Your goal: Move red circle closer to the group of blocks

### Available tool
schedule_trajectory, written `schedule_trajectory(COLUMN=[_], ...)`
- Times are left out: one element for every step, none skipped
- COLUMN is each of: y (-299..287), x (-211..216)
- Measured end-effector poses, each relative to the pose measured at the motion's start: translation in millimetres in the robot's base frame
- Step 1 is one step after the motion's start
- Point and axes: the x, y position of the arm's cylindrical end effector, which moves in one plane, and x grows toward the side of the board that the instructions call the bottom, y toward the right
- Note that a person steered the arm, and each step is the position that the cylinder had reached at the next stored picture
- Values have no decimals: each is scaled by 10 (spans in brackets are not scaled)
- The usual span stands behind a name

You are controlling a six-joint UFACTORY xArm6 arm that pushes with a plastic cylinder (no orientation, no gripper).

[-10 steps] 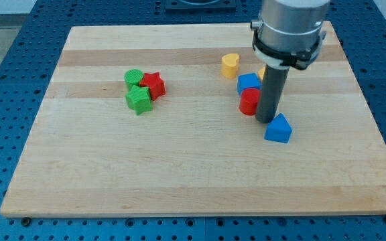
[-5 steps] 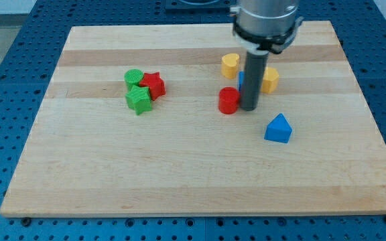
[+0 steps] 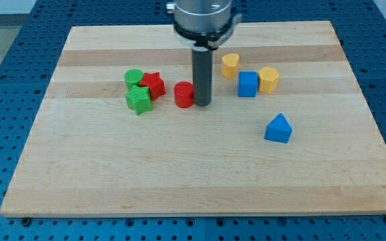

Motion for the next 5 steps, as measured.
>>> schedule_trajectory(y=[-143,-292,-403,-360,-299], x=[-1,-1,-1,203,562])
